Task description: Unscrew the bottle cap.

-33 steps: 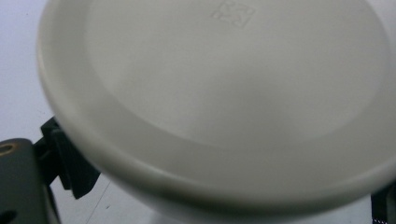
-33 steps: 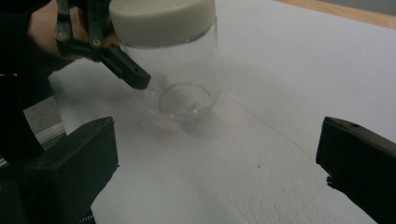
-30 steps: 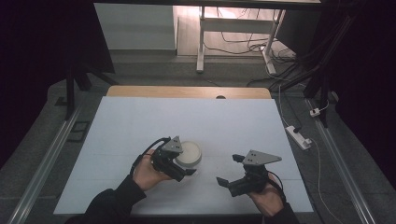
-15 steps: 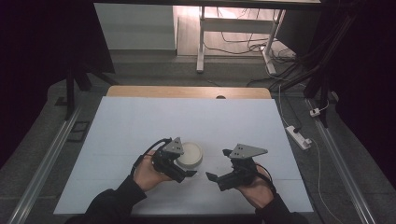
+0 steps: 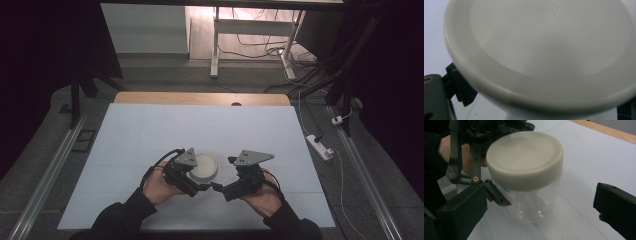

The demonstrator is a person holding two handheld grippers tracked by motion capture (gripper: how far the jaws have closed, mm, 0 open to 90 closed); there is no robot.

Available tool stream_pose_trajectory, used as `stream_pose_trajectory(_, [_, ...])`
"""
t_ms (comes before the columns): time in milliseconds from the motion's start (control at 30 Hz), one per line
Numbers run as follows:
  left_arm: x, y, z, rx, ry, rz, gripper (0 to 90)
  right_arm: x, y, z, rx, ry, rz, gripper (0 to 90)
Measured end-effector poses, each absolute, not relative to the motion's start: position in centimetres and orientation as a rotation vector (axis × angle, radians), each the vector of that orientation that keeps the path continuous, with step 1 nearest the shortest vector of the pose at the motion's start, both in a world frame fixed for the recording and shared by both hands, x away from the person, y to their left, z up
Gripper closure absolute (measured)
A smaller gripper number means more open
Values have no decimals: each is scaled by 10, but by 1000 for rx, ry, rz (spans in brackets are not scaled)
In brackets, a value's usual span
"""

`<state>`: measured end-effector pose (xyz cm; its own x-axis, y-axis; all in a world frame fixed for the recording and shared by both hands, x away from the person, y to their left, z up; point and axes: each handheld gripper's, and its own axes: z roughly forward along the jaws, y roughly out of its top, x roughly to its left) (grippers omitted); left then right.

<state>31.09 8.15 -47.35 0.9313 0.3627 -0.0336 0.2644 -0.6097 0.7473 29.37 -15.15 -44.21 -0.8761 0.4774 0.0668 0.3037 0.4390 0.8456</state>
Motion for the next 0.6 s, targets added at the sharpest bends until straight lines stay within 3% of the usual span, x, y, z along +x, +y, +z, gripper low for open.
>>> stream_pose_trajectory(600, [308, 79, -472, 2264, 398, 133, 75, 305, -119, -442, 604, 2547, 1447, 8])
